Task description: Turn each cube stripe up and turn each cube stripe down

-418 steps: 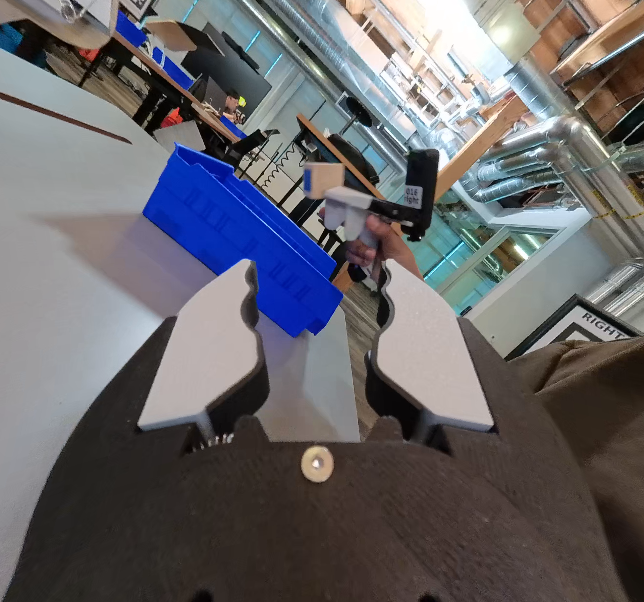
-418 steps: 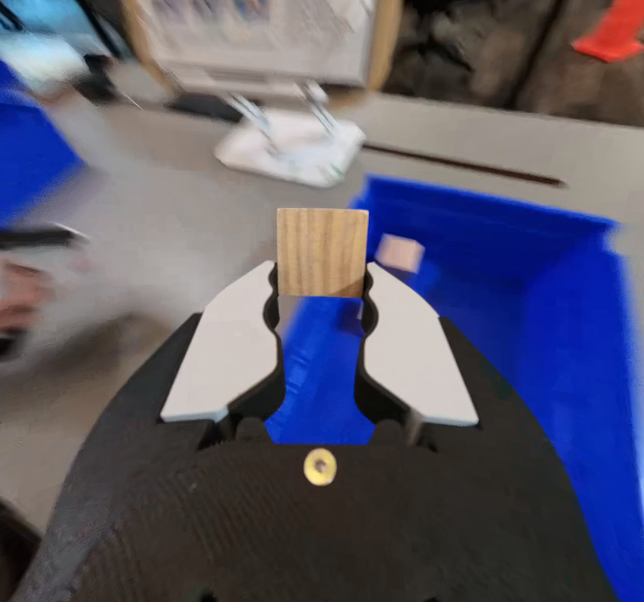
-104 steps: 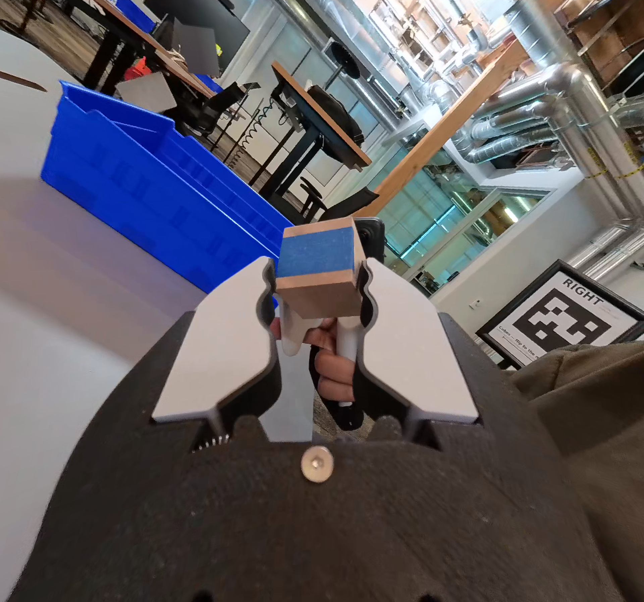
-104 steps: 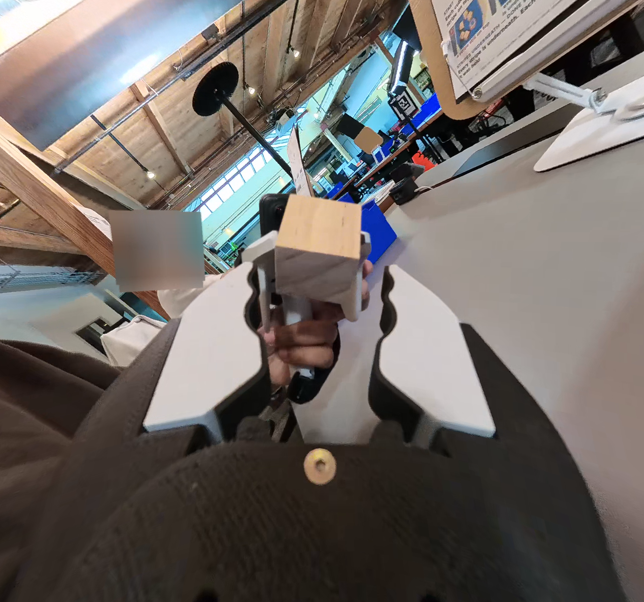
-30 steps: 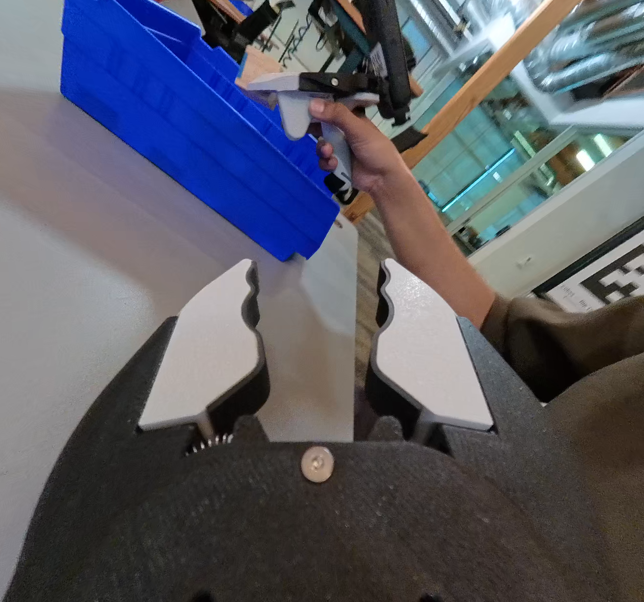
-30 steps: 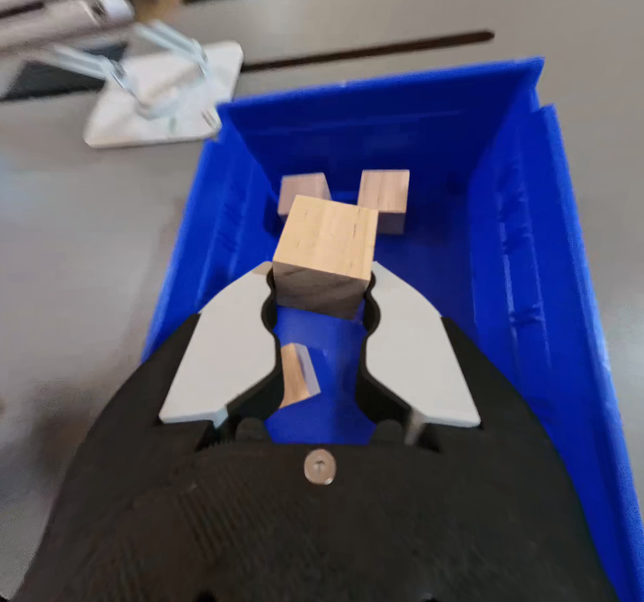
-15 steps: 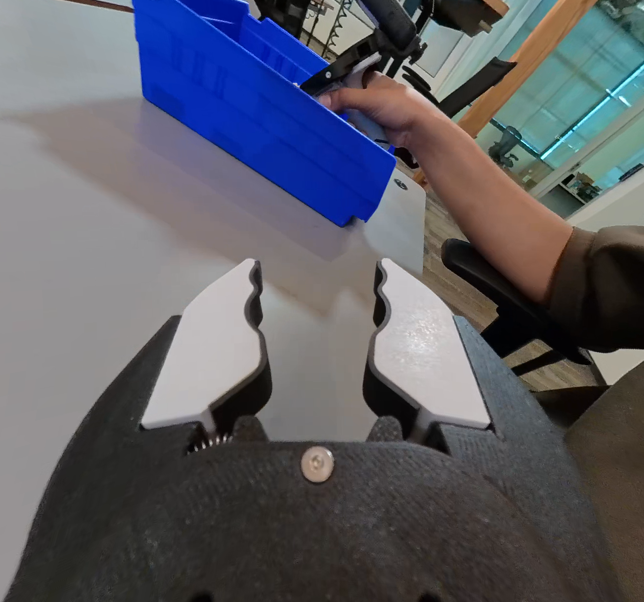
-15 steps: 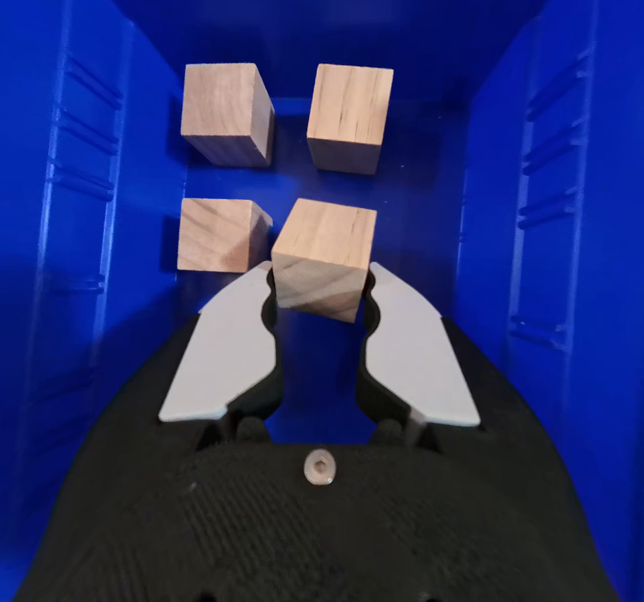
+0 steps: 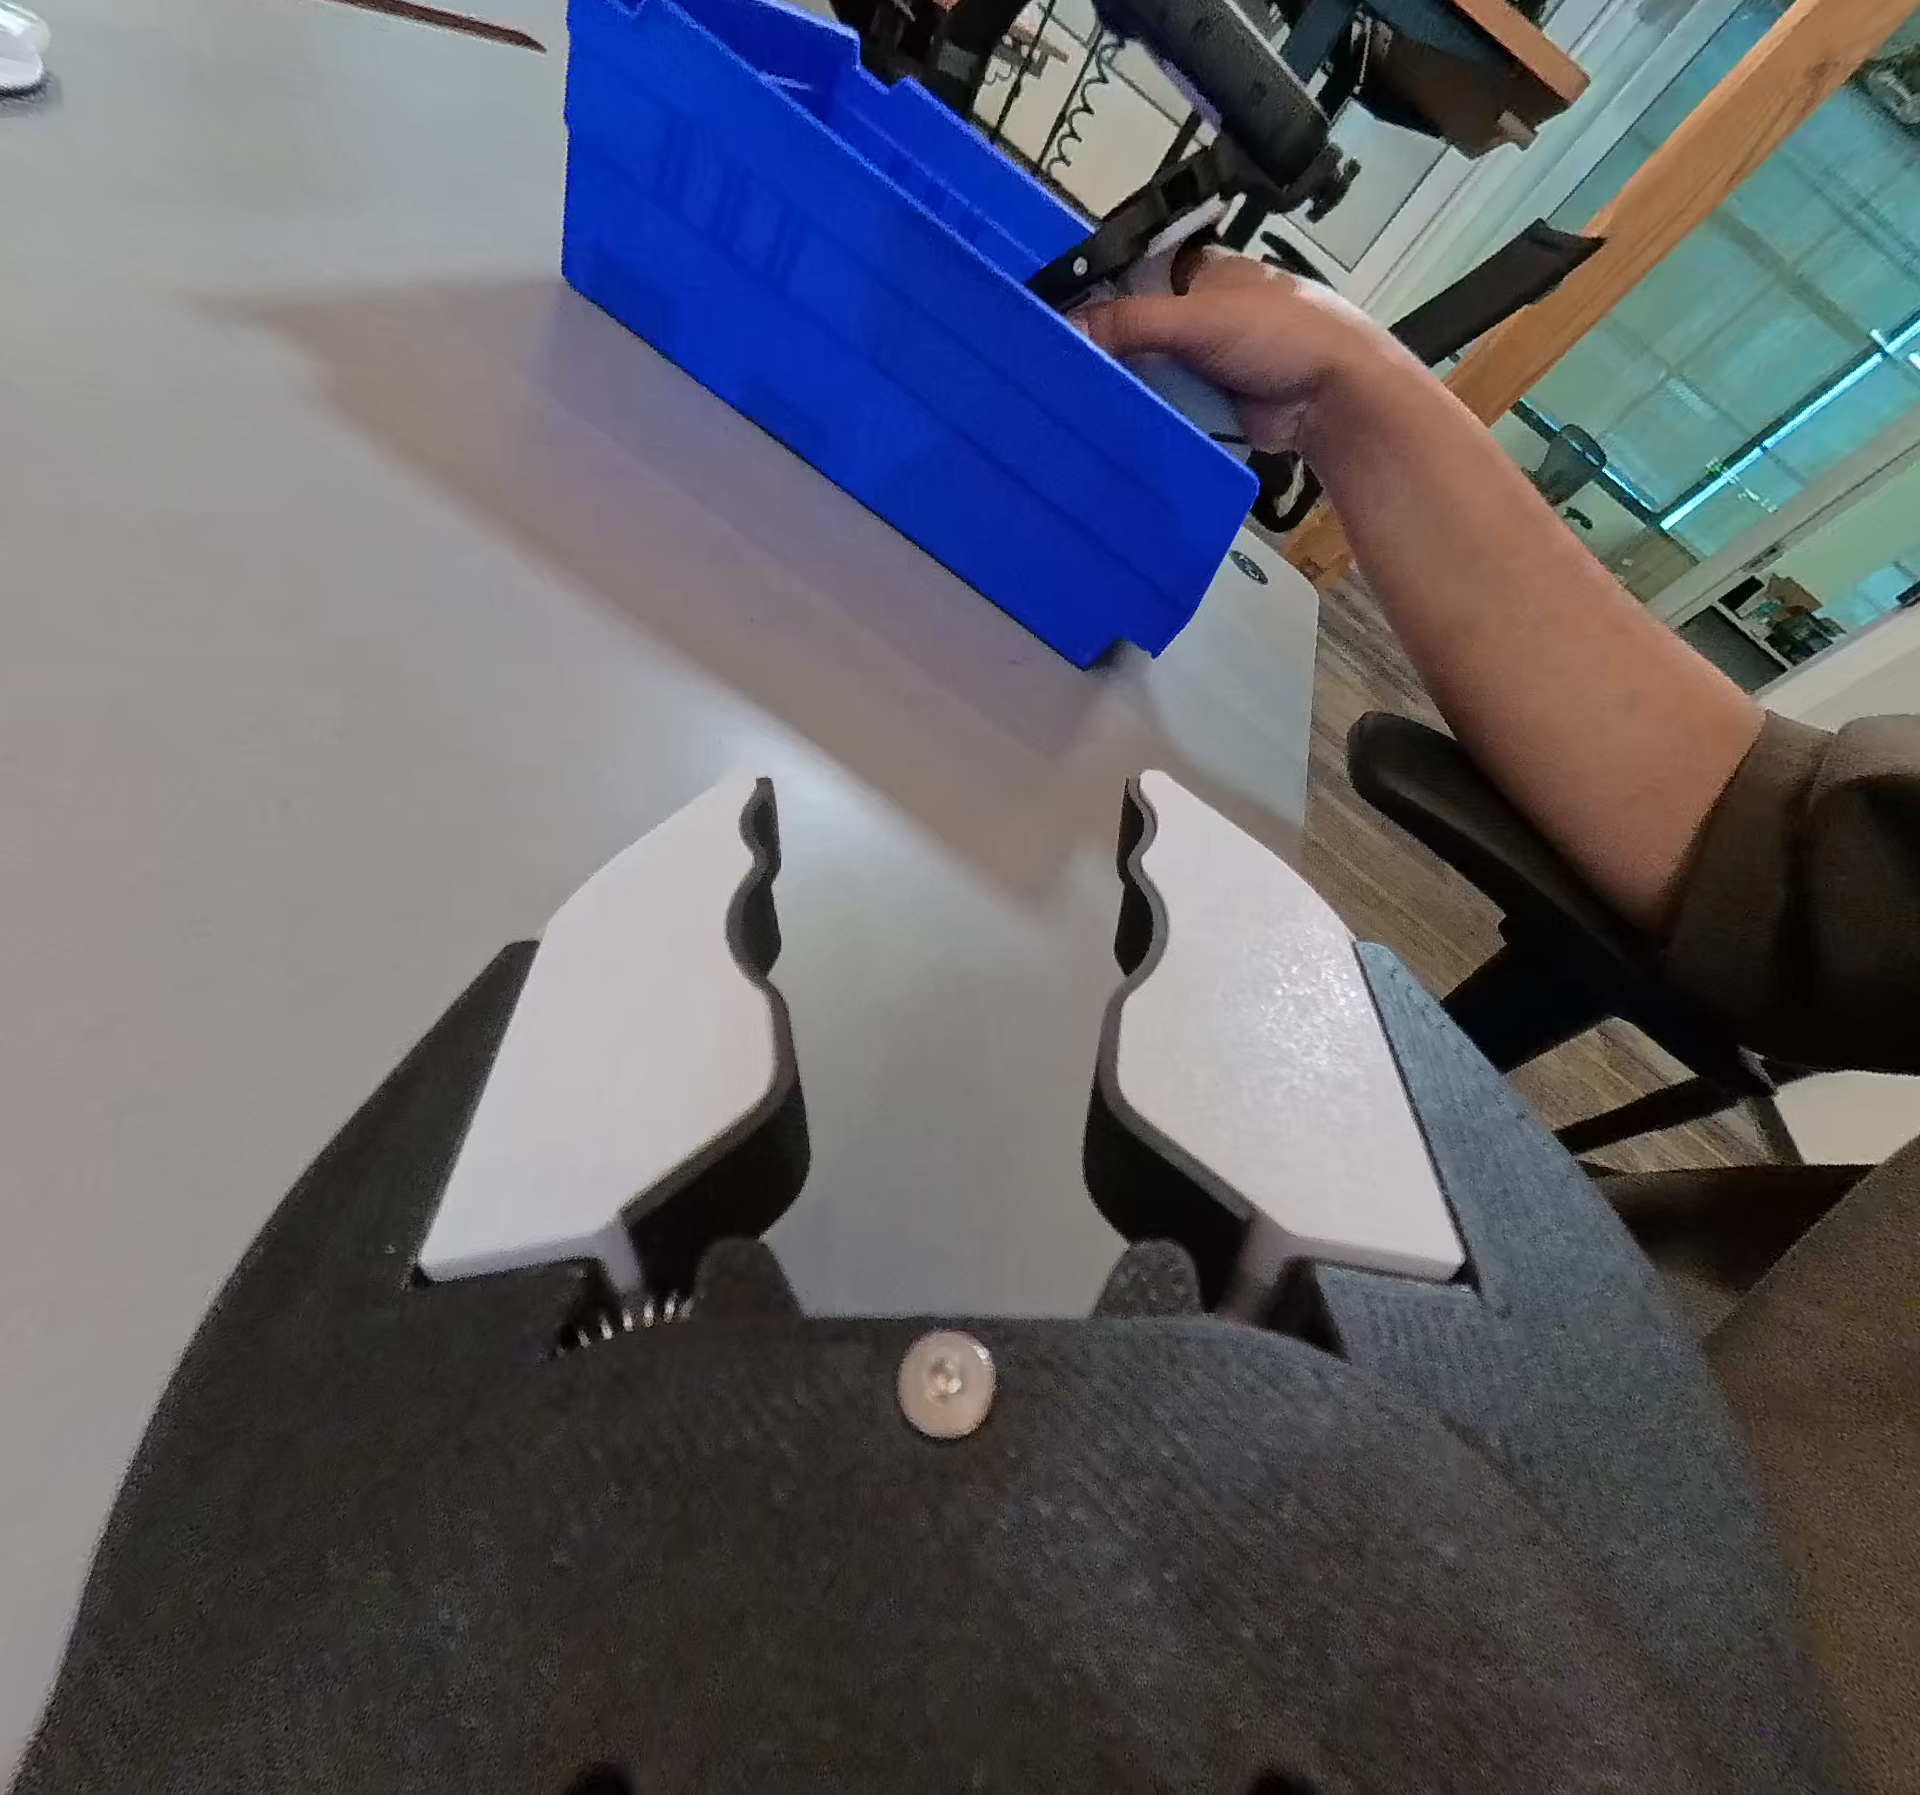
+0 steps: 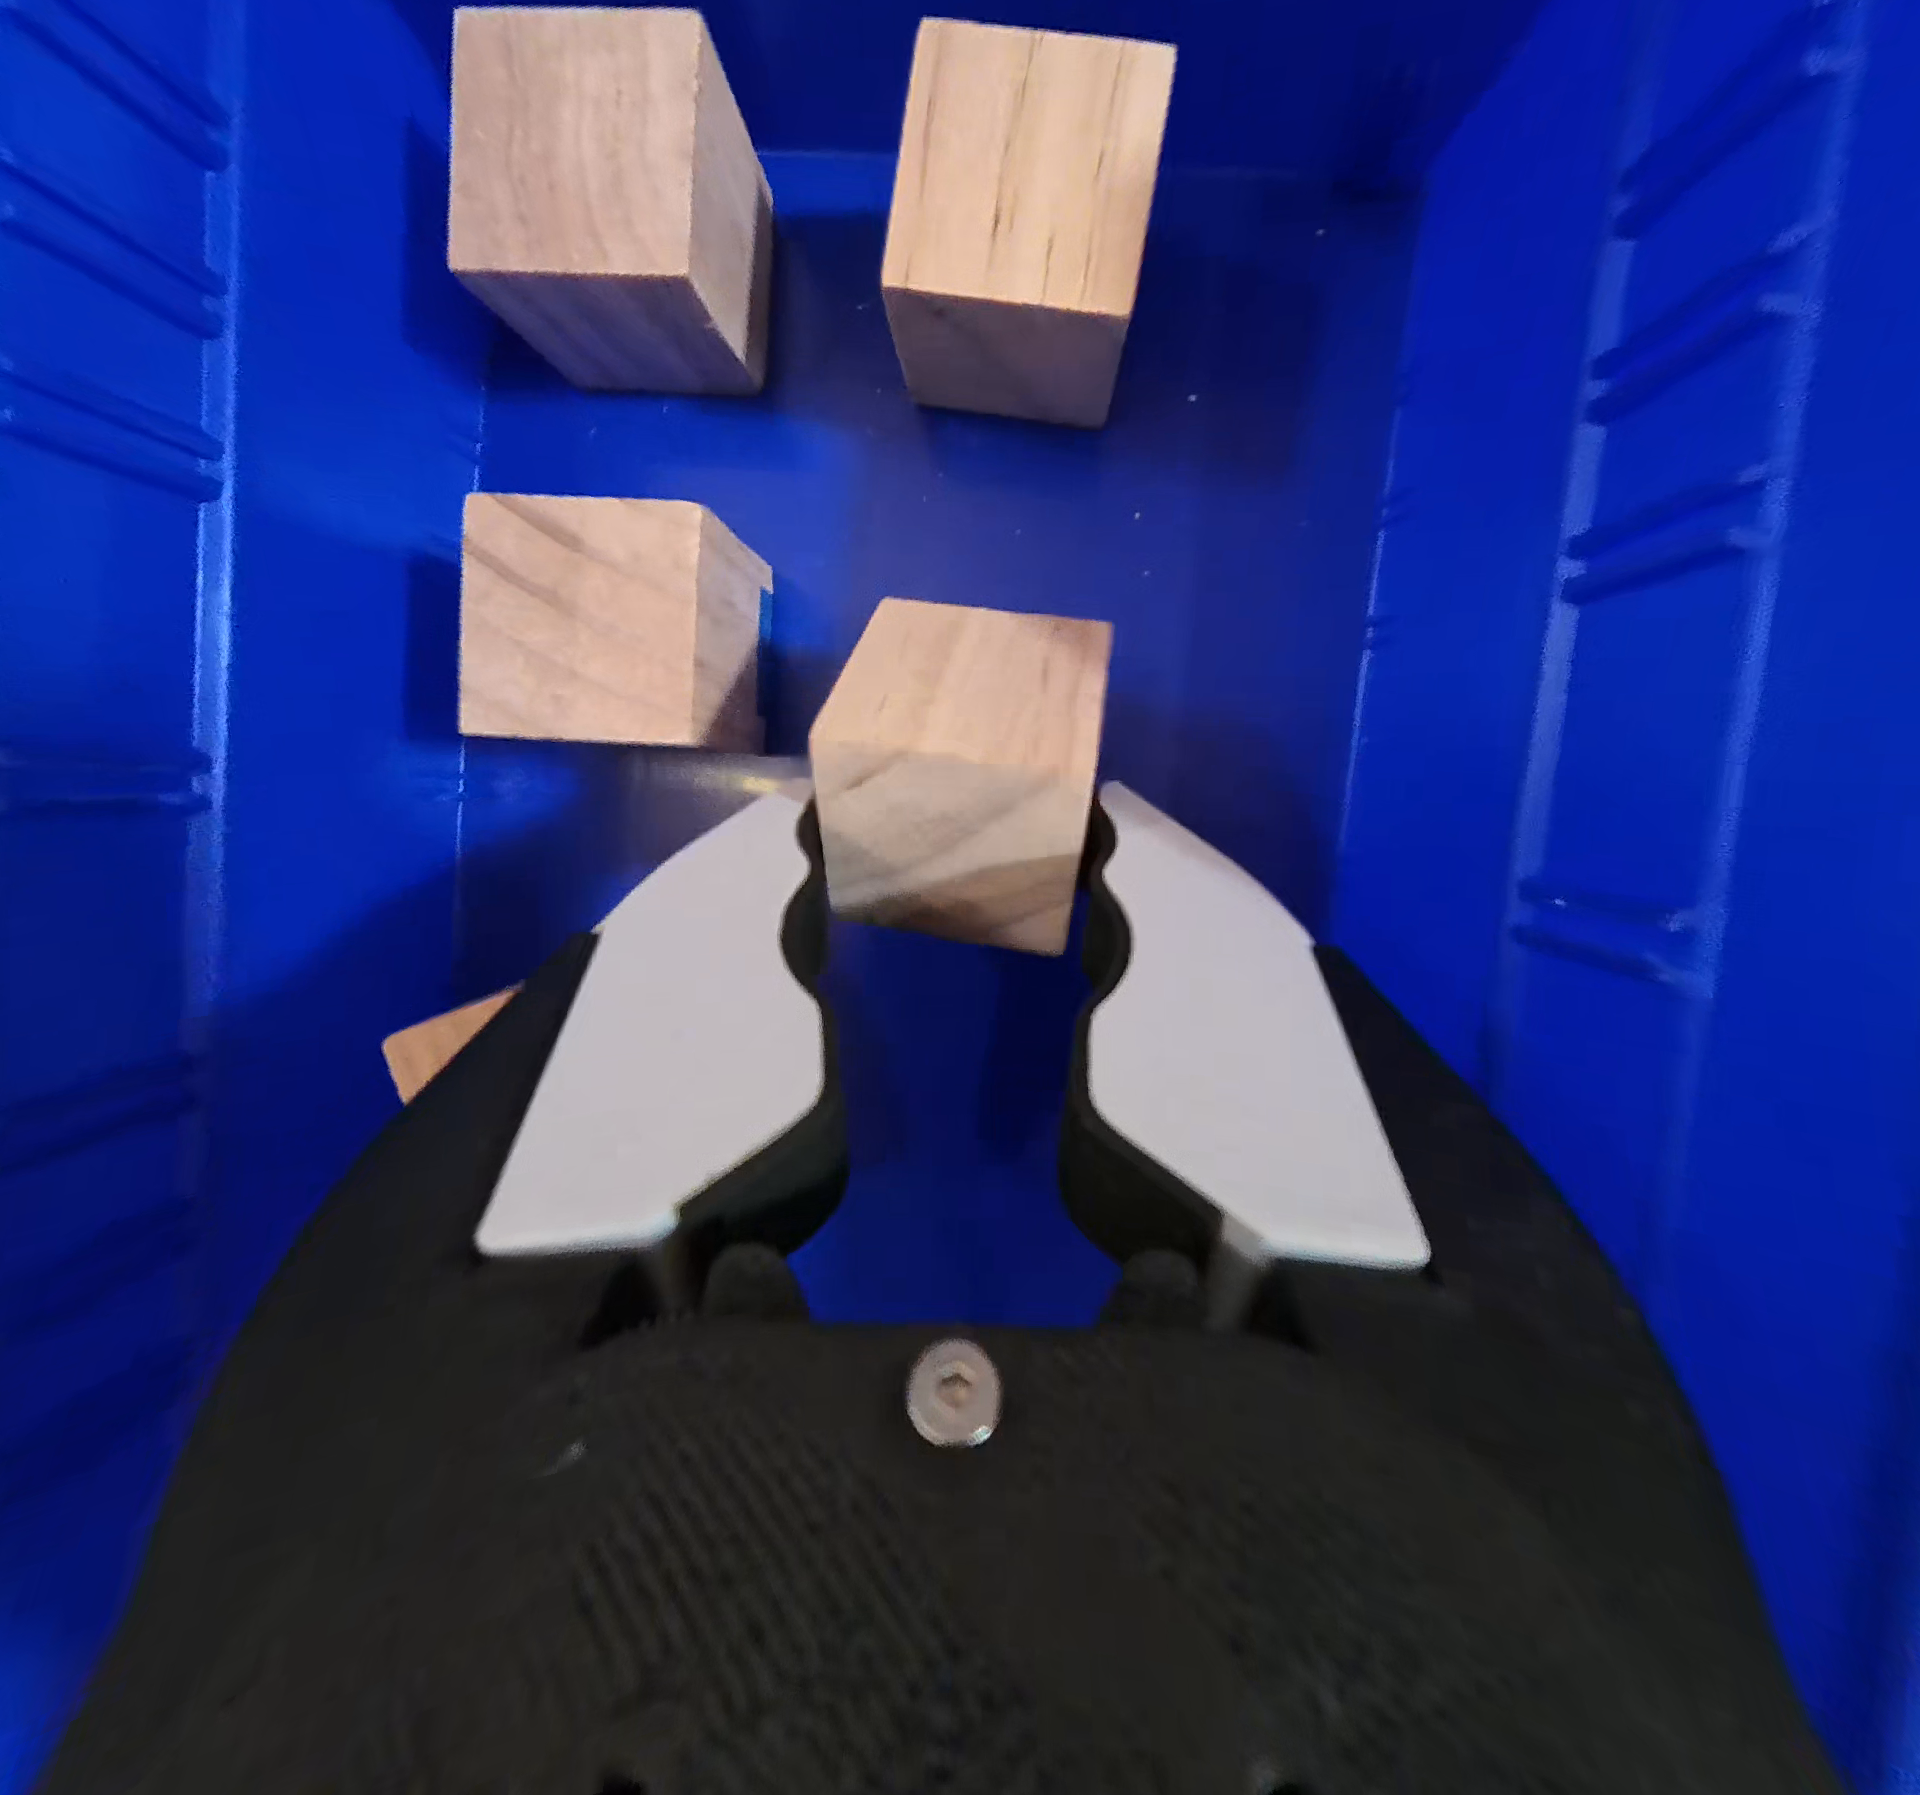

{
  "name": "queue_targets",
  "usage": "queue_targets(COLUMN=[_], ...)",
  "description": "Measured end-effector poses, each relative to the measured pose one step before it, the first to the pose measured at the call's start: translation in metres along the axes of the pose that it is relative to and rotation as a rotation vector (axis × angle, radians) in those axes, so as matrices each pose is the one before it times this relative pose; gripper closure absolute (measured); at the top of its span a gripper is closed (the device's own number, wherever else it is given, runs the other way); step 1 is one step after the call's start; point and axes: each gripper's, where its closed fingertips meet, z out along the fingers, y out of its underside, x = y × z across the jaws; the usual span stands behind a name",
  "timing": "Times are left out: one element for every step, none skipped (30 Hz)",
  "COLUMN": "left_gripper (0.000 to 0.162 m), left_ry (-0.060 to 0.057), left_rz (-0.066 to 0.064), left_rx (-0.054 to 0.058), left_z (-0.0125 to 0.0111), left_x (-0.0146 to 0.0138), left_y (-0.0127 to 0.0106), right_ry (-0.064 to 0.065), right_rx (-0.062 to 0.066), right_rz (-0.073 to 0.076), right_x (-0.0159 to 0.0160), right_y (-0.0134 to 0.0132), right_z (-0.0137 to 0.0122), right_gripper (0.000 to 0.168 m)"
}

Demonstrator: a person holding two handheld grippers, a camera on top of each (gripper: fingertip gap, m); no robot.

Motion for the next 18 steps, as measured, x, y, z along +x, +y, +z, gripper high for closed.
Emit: queue_targets(left_gripper=[0.098,0.098,0.098,0.098,0.098,0.098,0.098,0.098,0.098,0.098,0.098,0.099,0.099,0.099,0.099,0.099,0.099,0.099], left_ry=[0.0044,0.0051,0.0022,0.0017,0.0041,0.0006,-0.0026,-0.0033,-0.0031,-0.0024,-0.0007,0.0014,0.0020,0.0013,0.0021,0.0038,0.0036,0.0017], left_rz=[-0.0112,-0.0130,-0.0112,-0.0113,-0.0095,-0.0077,-0.0053,-0.0038,-0.0038,-0.0042,-0.0058,-0.0081,-0.0100,-0.0113,-0.0121,-0.0122,-0.0105,-0.0076], left_rx=[-0.0163,-0.0131,-0.0029,0.0017,0.0047,0.0066,0.0050,0.0031,0.0031,0.0052,0.0061,0.0067,0.0071,0.0070,0.0058,0.0038,0.0028,0.0051], left_z=[0.00117,0.00105,0.00082,0.00038,0.00006,-0.00018,-0.00051,-0.00069,-0.00080,-0.00086,-0.00078,-0.00065,-0.00029,-0.00021,-0.00005,0.00015,0.00014,-0.00012], left_x=[-0.00112,-0.00102,-0.00130,-0.00089,-0.00044,-0.00087,-0.00131,-0.00138,-0.00129,-0.00121,-0.00093,-0.00065,-0.00066,-0.00088,-0.00092,-0.00060,-0.00051,-0.00049], left_y=[0.00285,0.00241,0.00100,-0.00007,-0.00099,-0.00117,-0.00081,-0.00073,-0.00053,-0.00102,-0.00106,-0.00118,-0.00113,-0.00106,-0.00078,-0.00057,-0.00068,-0.00117], right_ry=[0.0165,0.0096,0.0040,0.0033,0.0036,0.0019,-0.0011,-0.0029,-0.0033,-0.0033,-0.0022,-0.0003,0.0022,0.0018,0.0003,-0.0011,-0.0028,-0.0029], right_rx=[0.0107,0.0079,0.0078,0.0056,0.0063,0.0100,0.0141,0.0209,0.0294,0.0363,0.0431,0.0481,0.0464,0.0390,0.0288,0.0236,0.0270,0.0274], right_rz=[-0.0036,-0.0032,-0.0014,-0.0003,-0.0013,-0.0022,-0.0009,0.0008,0.0016,0.0024,0.0027,0.0025,0.0033,0.0030,0.0016,-0.0007,-0.0033,-0.0032], right_x=[0.00085,0.00008,-0.00054,-0.00046,-0.00004,0.00005,-0.00004,-0.00010,-0.00005,-0.00005,0.00013,0.00033,0.00082,0.00065,0.00040,0.00002,-0.00085,-0.00136], right_y=[-0.00168,-0.00136,-0.00145,-0.00105,-0.00118,-0.00174,-0.00256,-0.00372,-0.00525,-0.00665,-0.00790,-0.00891,-0.00883,-0.00778,-0.00608,-0.00500,-0.00484,-0.00454], right_z=[0.00067,0.00059,0.00004,-0.00031,-0.00060,-0.00125,-0.00222,-0.00340,-0.00490,-0.00605,-0.00716,-0.00772,-0.00779,-0.00743,-0.00641,-0.00556,-0.00507,-0.00454], right_gripper=[0.122,0.122,0.122,0.122,0.119,0.115,0.112,0.110,0.110,0.111,0.112,0.113,0.114,0.115,0.116,0.116,0.117,0.117])
